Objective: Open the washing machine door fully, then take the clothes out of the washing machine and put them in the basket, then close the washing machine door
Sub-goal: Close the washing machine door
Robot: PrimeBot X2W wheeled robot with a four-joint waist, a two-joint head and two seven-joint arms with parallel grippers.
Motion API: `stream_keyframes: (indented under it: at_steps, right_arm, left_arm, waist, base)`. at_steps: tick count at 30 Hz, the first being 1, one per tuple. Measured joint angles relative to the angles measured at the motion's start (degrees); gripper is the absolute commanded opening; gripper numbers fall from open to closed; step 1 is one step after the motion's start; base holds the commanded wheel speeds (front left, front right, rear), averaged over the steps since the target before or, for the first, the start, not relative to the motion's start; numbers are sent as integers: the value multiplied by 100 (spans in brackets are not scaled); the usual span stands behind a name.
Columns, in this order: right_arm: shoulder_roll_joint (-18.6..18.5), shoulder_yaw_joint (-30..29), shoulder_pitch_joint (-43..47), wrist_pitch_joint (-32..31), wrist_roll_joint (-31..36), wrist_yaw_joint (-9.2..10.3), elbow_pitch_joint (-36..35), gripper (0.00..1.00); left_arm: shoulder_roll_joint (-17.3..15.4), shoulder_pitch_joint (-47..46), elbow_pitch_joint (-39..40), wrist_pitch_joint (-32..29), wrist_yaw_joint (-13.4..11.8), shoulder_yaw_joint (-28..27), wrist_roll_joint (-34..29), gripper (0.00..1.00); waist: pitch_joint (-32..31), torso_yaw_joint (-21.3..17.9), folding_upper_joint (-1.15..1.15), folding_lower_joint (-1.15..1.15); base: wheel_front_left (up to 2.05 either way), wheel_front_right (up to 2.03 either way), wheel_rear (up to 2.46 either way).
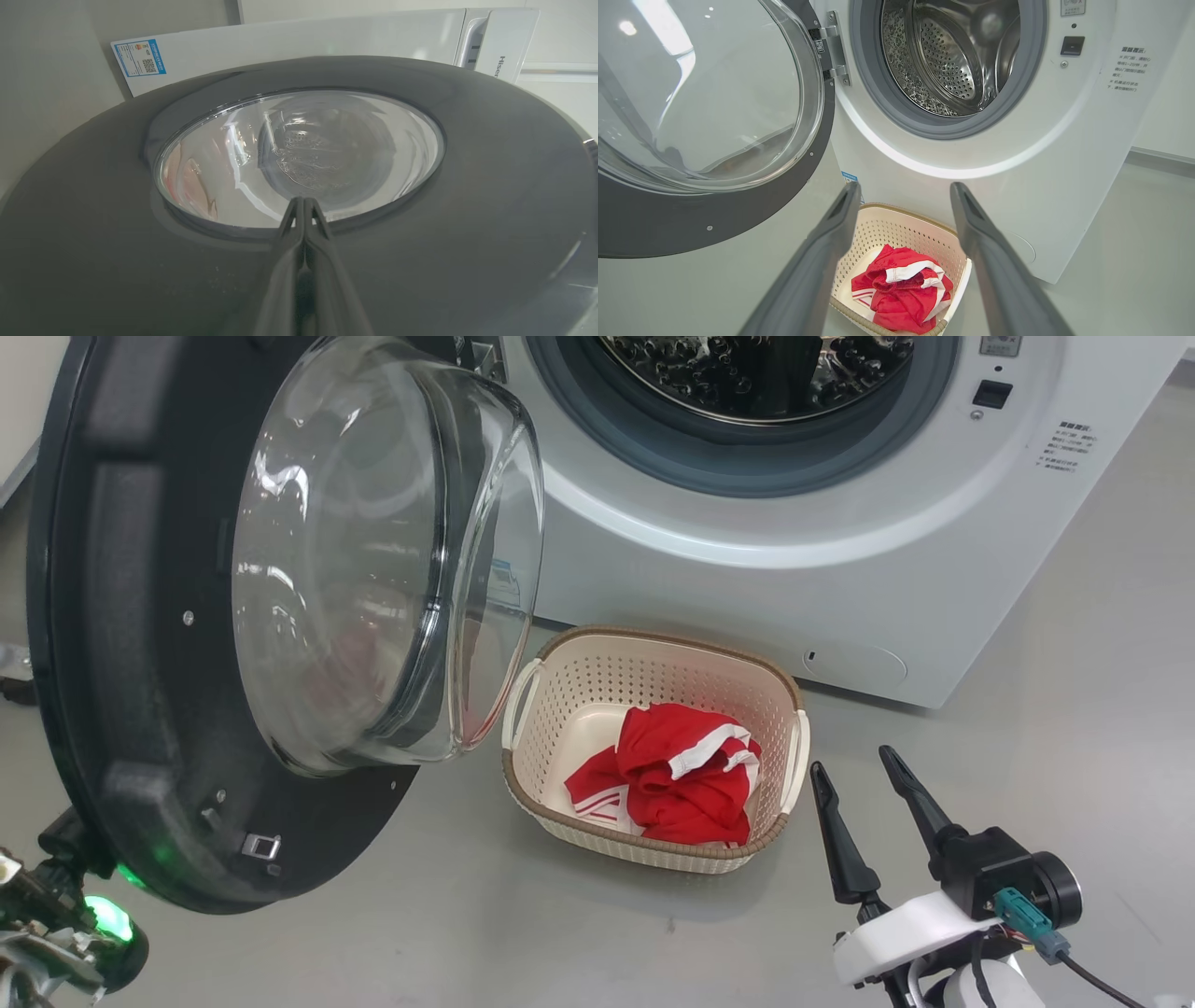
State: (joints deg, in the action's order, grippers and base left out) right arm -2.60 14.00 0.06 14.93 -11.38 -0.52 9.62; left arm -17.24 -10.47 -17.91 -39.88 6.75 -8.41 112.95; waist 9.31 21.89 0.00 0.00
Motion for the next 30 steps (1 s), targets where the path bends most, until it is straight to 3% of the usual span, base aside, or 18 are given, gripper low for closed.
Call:
stream_keyframes:
  at_steps: [15, 30]
  right_arm:
    - [-2, 94, -120, 0, 9, -2, 3, 100]
    - [-9, 266, -303, 0, -121, 15, -53, 100]
  left_arm:
    - [94, 234, 625, -632, 14, 218, -18, 0]
    - [297, 299, 1319, -1045, 15, 279, -89, 0]
  waist:
    - [109, -371, 0, 0]
    - [259, -1132, 0, 0]
  base:
    - [0, 0, 0]
    - [0, 0, 0]
